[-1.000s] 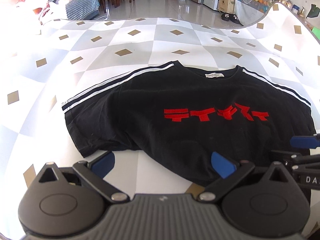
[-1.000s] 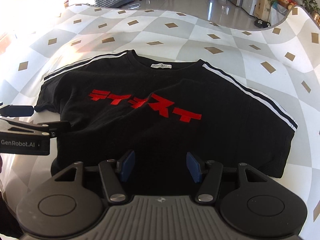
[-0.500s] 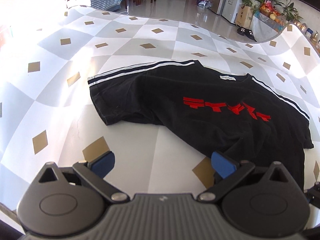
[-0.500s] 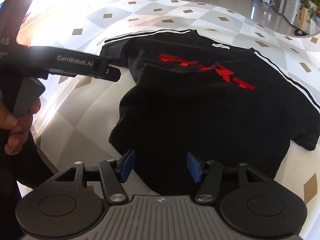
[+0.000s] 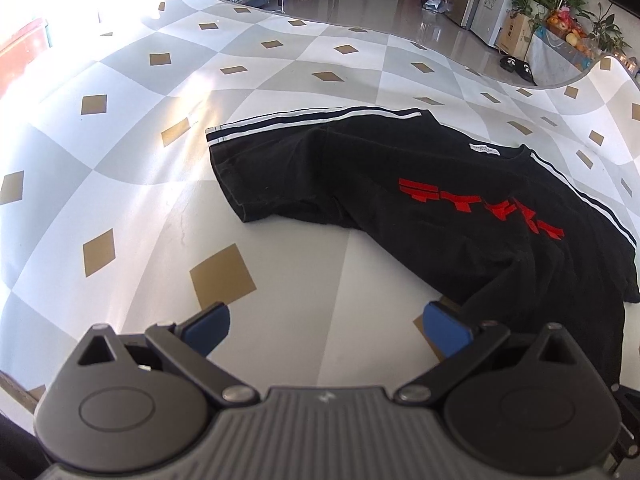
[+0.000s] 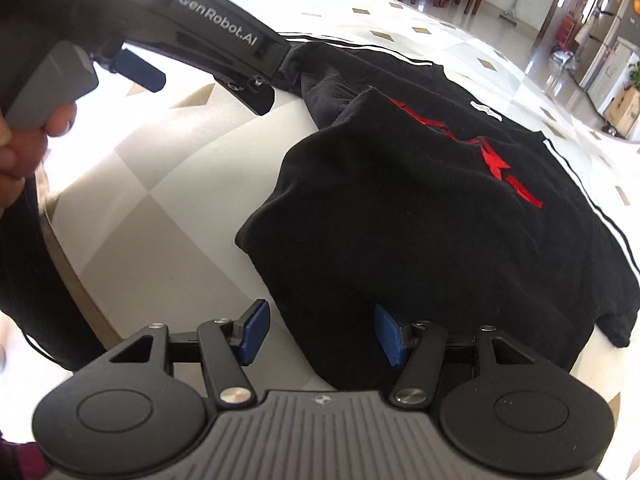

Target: Fold clothes

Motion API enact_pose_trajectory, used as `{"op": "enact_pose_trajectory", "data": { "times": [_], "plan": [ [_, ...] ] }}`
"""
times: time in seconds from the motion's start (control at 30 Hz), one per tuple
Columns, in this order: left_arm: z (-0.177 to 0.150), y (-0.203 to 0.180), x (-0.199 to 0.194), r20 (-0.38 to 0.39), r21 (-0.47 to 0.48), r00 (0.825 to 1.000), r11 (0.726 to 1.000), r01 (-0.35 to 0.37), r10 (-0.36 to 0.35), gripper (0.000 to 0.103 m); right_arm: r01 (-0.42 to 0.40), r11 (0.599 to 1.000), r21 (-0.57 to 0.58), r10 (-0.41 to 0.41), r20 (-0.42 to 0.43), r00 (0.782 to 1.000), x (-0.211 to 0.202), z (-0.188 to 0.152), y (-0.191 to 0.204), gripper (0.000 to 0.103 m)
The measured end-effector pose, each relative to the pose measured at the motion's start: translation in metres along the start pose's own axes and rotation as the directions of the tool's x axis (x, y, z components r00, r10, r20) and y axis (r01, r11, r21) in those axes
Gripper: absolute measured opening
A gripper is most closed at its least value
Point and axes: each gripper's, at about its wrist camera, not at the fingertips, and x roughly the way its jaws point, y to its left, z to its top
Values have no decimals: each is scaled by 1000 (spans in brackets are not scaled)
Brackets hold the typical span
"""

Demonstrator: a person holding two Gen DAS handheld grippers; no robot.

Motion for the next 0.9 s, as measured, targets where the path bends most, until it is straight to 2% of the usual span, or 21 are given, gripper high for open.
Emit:
{"op": "enact_pose_trajectory", "data": {
  "times": [0.17, 0.3, 0.33, 0.43, 0.7, 0.87, 0.9],
  "plan": [
    [0, 2, 0, 1, -9, 1000, 1000, -5, 5, 103, 27, 999, -25, -27, 25, 999, 4, -1, 4, 54],
    [-1, 5, -2, 2, -21, 1000, 1000, -4, 4, 103, 33, 999, 18, -34, 57, 998, 1, 0, -5, 31],
    [-1, 6, -2, 3, -22, 1000, 1000, -7, 7, 103, 23, 999, 42, -26, 67, 997, -1, 2, -9, 23],
    [-2, 7, -2, 5, -29, 1000, 1000, -9, 9, 103, -5, 992, 123, -9, 114, 993, -11, 7, -23, 10],
    [-8, 7, 2, -2, -16, 1000, 1000, -1, 1, 103, -137, 914, 382, 34, 264, 964, -46, 26, -75, 9],
    [-11, -1, 5, -13, 11, 999, 999, 42, -42, 103, -162, 843, 512, -5, 310, 951, -57, 48, -129, 8],
    [-12, -4, 6, -14, 19, 998, 998, 55, -55, 103, -157, 847, 508, -5, 303, 953, -56, 49, -135, 8]
  ]
}}
